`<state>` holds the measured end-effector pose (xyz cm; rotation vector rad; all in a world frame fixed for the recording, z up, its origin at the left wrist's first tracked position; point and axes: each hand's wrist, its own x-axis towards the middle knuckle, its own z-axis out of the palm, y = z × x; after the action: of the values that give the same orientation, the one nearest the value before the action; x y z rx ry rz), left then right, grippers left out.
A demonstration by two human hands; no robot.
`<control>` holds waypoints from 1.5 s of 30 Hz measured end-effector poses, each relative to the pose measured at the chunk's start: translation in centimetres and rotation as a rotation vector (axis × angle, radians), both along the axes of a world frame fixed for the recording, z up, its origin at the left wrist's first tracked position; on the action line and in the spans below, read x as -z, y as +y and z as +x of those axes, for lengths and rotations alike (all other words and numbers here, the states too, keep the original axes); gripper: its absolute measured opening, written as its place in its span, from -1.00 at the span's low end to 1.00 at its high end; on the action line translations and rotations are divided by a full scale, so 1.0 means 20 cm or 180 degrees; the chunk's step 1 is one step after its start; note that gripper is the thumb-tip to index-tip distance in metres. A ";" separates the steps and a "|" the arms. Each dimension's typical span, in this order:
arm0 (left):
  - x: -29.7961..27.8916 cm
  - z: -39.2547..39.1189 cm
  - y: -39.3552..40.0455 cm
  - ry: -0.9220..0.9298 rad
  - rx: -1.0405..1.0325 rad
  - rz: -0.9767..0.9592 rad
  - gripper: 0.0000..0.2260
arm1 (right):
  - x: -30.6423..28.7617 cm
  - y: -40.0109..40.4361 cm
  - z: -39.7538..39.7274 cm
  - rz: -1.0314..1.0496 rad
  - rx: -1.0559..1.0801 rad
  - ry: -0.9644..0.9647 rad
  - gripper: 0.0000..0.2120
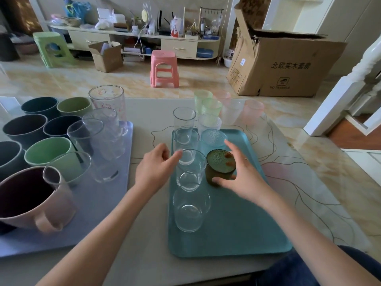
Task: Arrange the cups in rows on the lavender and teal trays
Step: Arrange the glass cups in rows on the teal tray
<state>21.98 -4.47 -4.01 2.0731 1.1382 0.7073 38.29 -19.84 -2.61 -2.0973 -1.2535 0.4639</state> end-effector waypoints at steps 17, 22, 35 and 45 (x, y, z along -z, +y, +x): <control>-0.08 0.01 -0.02 0.0023 0.0392 -0.0550 -0.82 | -0.01 0.00 -0.02 -0.0099 -0.0092 -0.0064 -0.06; -0.06 -0.02 0.02 0.0207 0.0104 -0.0346 -0.67 | -0.01 0.00 -0.01 -0.0168 -0.0172 0.0146 -0.03; 0.15 0.25 0.49 -0.0533 -0.0264 -0.0437 -0.79 | -0.17 0.36 0.57 0.0588 0.0756 0.0145 -0.42; -0.29 0.96 0.98 -0.0072 0.0735 0.0548 -0.92 | -0.04 0.87 0.88 -0.1043 0.0514 -0.1715 -0.69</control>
<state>41.26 15.19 1.74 2.2882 0.8317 0.7344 55.97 -2.40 -1.85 -2.6967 -1.3456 0.0222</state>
